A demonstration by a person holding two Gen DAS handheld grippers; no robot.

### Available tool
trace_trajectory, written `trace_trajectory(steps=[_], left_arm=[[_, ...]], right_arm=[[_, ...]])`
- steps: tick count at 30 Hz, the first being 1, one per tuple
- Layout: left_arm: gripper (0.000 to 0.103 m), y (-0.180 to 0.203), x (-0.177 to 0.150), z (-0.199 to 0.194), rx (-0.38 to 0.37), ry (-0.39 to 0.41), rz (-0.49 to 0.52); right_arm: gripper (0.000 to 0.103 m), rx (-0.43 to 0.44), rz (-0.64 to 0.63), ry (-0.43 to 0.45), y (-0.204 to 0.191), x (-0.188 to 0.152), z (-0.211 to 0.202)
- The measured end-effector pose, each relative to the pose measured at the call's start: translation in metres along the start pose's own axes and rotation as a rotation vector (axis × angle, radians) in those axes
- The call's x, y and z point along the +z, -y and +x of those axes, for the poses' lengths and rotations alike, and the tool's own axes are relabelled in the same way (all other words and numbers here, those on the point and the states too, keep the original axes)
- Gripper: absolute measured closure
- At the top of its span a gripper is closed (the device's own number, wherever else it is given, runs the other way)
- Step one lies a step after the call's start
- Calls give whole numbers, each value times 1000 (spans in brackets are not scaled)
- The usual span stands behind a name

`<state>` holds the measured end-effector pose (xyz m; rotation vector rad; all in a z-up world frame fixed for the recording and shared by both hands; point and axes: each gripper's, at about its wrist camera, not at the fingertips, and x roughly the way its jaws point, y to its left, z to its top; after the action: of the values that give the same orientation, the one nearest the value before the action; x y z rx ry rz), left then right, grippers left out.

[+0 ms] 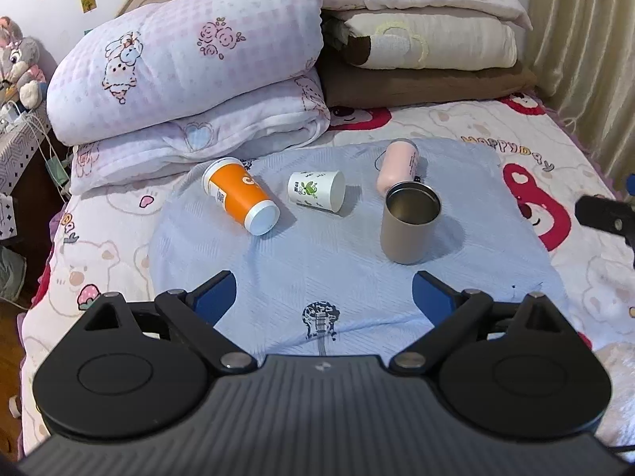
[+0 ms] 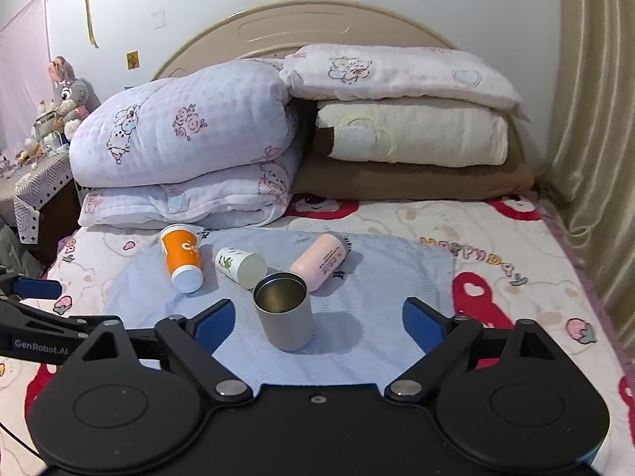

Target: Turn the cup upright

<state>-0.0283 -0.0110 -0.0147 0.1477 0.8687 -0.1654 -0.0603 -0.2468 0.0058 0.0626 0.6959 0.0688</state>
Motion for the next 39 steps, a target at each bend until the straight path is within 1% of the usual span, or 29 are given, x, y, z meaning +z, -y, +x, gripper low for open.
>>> trace_trajectory(steps=[3,5,9,15,20,29,32,39], left_arm=[[6,2,-1,-8,18,8,2],[6,4,-1,-11,30,8,14],[6,5,-3,-15,29,5,24],[6,0,-3,-15,33,7,-4],[6,-5,-3,-11,41,-1,-31],[6,-10,-3,-6,33,-12,-63],[6,-9,-3,-6,30,-14,-64],[6,-9,-3,-5,33,-14,-68]], right_arm=[[2,-34,8,-7,-4,-1,-8],[2,-42,15,-18,-5,-2,-10],[2,-51,11,-41,-9,-4,-13],[2,-109,-13,-60,-15,-6,-14],[2,-102,6,-82,-13,-6,-13],[2,-133,17,-111,-13,-7,-9],[2,-147,24,-124,-12,-7,-7],[2,-148,21,-142,-10,-9,-5]])
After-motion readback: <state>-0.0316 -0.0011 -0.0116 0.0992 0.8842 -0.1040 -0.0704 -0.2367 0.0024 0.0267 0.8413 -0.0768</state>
